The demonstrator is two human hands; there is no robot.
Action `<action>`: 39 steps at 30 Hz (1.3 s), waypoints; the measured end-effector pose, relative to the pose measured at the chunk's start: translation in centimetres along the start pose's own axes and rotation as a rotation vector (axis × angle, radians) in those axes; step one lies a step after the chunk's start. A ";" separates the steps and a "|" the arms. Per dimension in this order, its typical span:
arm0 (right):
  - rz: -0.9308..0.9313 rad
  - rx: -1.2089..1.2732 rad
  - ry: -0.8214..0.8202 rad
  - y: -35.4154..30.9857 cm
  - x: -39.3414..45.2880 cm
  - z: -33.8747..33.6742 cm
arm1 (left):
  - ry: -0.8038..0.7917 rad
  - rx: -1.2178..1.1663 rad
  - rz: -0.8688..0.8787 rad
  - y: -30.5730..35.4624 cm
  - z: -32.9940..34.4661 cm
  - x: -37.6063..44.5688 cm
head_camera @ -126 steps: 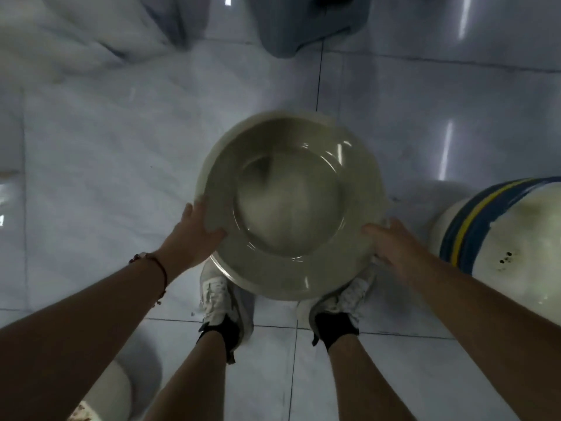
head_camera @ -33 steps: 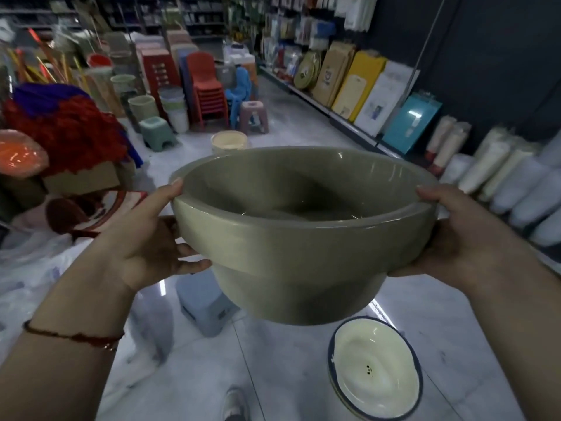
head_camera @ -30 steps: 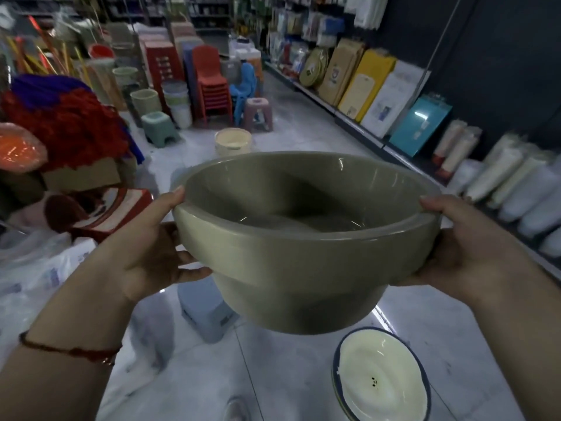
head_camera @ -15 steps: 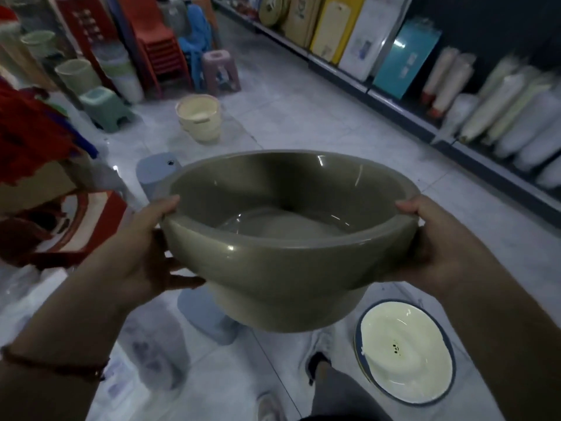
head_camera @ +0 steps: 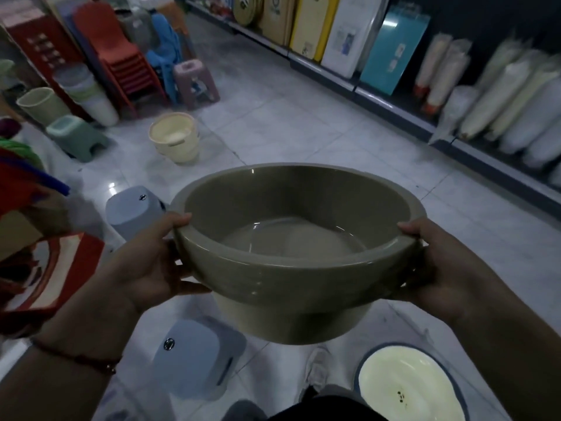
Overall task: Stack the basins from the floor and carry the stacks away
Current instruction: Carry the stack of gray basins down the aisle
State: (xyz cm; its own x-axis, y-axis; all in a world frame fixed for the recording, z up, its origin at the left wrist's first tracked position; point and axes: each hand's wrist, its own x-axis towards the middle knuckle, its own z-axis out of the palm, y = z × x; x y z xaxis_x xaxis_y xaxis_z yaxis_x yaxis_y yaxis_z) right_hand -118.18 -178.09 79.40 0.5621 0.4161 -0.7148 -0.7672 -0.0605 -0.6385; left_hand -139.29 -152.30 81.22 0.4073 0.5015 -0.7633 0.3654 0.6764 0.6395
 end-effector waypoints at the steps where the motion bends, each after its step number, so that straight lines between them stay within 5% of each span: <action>1: -0.003 -0.013 -0.003 -1.5 0.8 0.5 | 0.005 -0.007 -0.001 0.9 0.6 0.6; 12: -0.008 -0.258 -0.084 -13.9 10.4 12.2 | 0.047 -0.222 0.059 10.5 -0.7 8.1; 22: -0.001 -0.168 -0.045 -19.3 23.4 22.3 | 0.047 -0.217 0.065 23.2 -1.5 21.0; 39: 0.060 0.170 0.080 -32.3 38.7 20.0 | 0.002 0.069 0.079 40.5 15.7 36.8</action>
State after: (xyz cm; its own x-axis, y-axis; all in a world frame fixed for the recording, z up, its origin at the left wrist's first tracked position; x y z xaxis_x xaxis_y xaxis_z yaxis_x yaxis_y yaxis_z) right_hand -77.84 -141.89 78.08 0.5313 0.3422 -0.7750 -0.8374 0.0737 -0.5416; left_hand -96.31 -114.91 80.52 0.4358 0.5526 -0.7104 0.3892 0.5960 0.7024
